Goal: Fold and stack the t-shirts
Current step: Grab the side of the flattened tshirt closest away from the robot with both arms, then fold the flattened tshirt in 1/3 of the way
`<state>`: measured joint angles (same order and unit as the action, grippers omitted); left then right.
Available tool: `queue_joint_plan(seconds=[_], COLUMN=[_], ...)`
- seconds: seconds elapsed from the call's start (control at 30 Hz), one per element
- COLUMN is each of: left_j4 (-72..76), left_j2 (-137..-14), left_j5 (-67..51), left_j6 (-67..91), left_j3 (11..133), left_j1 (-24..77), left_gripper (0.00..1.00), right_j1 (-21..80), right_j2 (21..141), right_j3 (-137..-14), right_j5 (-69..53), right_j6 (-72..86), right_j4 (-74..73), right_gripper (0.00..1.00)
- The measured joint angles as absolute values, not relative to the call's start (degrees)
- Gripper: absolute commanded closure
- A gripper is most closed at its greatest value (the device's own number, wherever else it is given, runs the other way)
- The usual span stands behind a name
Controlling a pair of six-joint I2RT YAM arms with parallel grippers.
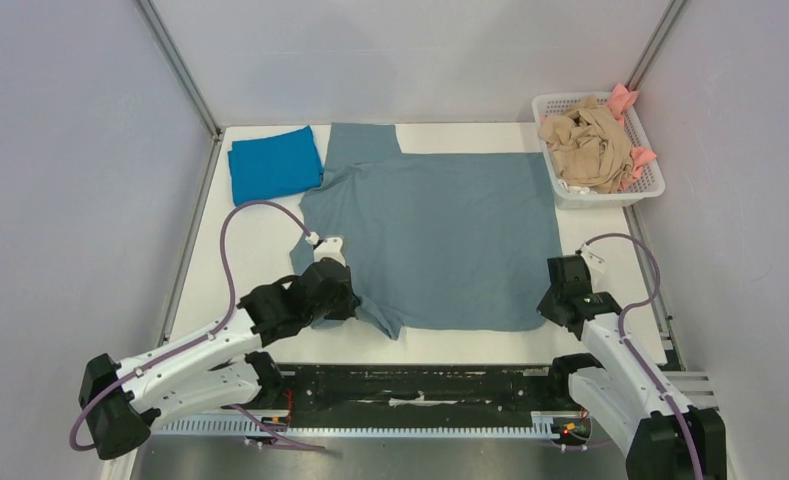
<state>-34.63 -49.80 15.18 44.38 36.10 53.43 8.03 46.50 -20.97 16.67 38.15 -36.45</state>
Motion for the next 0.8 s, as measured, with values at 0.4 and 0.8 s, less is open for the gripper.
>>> queue_joint_plan(seconds=[0.4,0.8], left_j4=[-29.95,-16.80], left_j2=[-59.09,-62.22], left_j5=[18.92,23.90], left_j6=[39.40,26.79], left_j3=[44.42,45.71], left_j1=[43.62,38.65], left_gripper=[0.98,0.98], right_j1=[7.75,5.91], right_j2=[53.04,57.80], right_j3=[-29.76,-30.68], right_j5=[15.20,13.96], right_j6=[34.24,34.83], right_j4=[-25.69,-12.60], right_gripper=[1.00,1.00])
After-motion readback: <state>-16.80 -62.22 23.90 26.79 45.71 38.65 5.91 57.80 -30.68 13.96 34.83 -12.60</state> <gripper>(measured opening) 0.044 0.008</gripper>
